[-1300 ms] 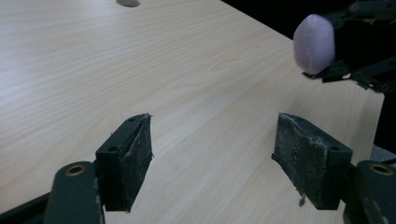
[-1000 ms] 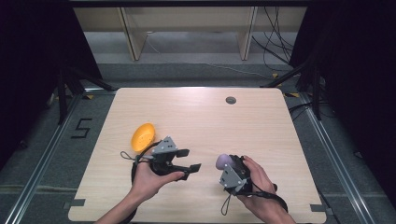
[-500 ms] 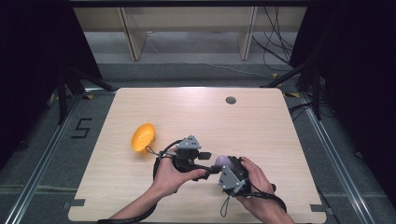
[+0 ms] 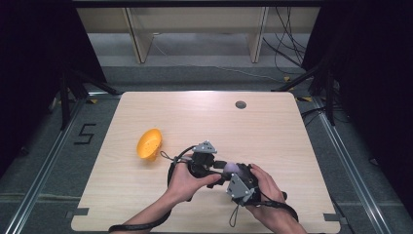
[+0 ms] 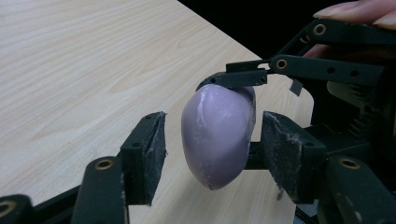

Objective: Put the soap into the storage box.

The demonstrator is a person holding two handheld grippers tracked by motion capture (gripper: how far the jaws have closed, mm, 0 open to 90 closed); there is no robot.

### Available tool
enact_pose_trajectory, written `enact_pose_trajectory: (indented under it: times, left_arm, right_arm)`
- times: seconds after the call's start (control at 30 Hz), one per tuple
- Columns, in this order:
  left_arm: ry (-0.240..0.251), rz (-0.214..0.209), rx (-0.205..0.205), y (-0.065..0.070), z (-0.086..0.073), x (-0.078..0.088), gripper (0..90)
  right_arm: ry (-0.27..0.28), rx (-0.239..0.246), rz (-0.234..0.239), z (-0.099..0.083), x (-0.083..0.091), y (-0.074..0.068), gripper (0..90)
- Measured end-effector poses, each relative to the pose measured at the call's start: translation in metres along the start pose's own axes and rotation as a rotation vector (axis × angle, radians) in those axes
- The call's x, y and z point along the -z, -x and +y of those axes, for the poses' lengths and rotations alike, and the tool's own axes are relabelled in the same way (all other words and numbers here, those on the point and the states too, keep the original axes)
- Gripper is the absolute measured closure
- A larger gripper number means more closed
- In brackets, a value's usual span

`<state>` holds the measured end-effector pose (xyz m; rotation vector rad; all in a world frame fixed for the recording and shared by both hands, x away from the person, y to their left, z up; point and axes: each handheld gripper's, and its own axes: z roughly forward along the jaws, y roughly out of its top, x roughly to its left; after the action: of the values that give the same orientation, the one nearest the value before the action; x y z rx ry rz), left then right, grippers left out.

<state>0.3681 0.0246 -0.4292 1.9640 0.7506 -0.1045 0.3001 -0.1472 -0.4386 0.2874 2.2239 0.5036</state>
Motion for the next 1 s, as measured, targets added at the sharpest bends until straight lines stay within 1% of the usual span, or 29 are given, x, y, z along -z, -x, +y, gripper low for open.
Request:
enact_pose_trajectory:
  times: [0.03, 0.07, 0.1, 0.2, 0.27, 0.3, 0.33, 0.47, 0.5, 0.53, 0.57, 0.6, 0.63, 0.67, 0.7, 0.73, 0.77, 0.83, 0.87, 0.93, 0.97, 1.0]
  left_arm:
    - [0.007, -0.005, 0.005, -0.001, 0.000, -0.001, 40.8]
    - [0.004, -0.001, 0.007, -0.001, 0.000, -0.001, 41.5]
    - [0.004, -0.013, 0.003, -0.002, 0.001, -0.001, 42.0]
    - [0.004, -0.010, 0.019, -0.001, 0.001, -0.003, 43.2]
    - [-0.001, -0.020, 0.019, -0.002, 0.001, -0.003, 44.1]
    - [-0.002, -0.013, 0.018, -0.001, 0.001, -0.003, 44.6]
    - [-0.003, -0.016, 0.017, -0.002, 0.001, -0.004, 45.0]
    - [0.001, -0.039, 0.041, -0.002, 0.002, -0.005, 46.8]
    - [0.001, -0.041, 0.043, -0.002, 0.002, -0.005, 47.3]
    - [-0.002, -0.035, 0.043, -0.002, 0.002, -0.006, 47.8]
    - [-0.006, -0.051, 0.042, -0.003, 0.002, -0.007, 48.1]
    - [-0.006, -0.041, 0.053, -0.002, 0.002, -0.008, 48.4]
    - [-0.013, -0.048, 0.050, -0.002, 0.002, -0.008, 48.7]
    - [-0.013, -0.063, 0.051, -0.002, 0.002, -0.009, 49.1]
    - [-0.012, -0.060, 0.053, -0.002, 0.002, -0.009, 50.0]
    - [-0.015, -0.065, 0.062, -0.002, 0.002, -0.010, 51.1]
    - [-0.018, -0.081, 0.061, -0.003, 0.002, -0.010, 51.8]
    - [-0.019, -0.085, 0.070, -0.003, 0.003, -0.011, 52.0]
    - [-0.023, -0.078, 0.071, -0.003, 0.003, -0.011, 52.1]
    - [-0.027, -0.088, 0.071, -0.003, 0.003, -0.010, 52.7]
    - [-0.027, -0.098, 0.072, -0.004, 0.003, -0.010, 53.8]
    - [-0.025, -0.095, 0.078, -0.004, 0.002, -0.009, 56.3]
  right_arm:
    - [0.001, 0.000, -0.001, 0.000, 0.000, 0.000, 50.0]
    - [0.001, -0.001, -0.002, 0.000, 0.000, 0.000, 50.0]
    - [0.001, -0.002, -0.003, 0.000, 0.001, 0.000, 50.0]
    - [0.007, 0.001, -0.013, 0.001, 0.001, -0.001, 50.0]
    - [0.007, 0.003, -0.003, 0.001, 0.002, 0.000, 50.0]
    - [0.008, 0.002, -0.010, 0.001, 0.001, 0.000, 50.0]
    - [0.007, 0.003, -0.008, 0.001, 0.002, 0.000, 50.0]
    - [0.010, 0.002, -0.023, 0.001, 0.003, 0.000, 50.0]
    - [0.010, 0.006, -0.014, 0.002, 0.003, 0.000, 50.0]
    - [0.020, 0.036, -0.018, 0.002, 0.002, 0.002, 50.0]
    - [0.019, 0.029, -0.018, 0.002, 0.002, 0.001, 50.0]
    - [0.018, 0.030, -0.007, 0.002, 0.002, 0.001, 50.0]
    - [0.022, 0.028, -0.015, 0.002, 0.002, 0.000, 50.0]
    - [0.021, 0.027, -0.011, 0.003, 0.003, 0.000, 50.0]
    - [0.027, 0.030, -0.018, 0.003, 0.002, 0.000, 50.0]
    - [0.028, 0.030, -0.019, 0.003, 0.003, 0.000, 50.0]
    - [0.029, 0.026, -0.018, 0.003, 0.003, 0.000, 50.0]
    - [0.029, 0.026, -0.018, 0.003, 0.004, 0.000, 50.0]
    - [0.031, 0.028, -0.021, 0.003, 0.004, 0.000, 50.0]
    - [0.036, 0.036, -0.017, 0.003, 0.003, 0.000, 50.0]
    - [0.036, 0.036, -0.020, 0.002, 0.004, 0.000, 50.0]
    - [0.033, 0.034, -0.025, 0.002, 0.004, -0.001, 50.0]
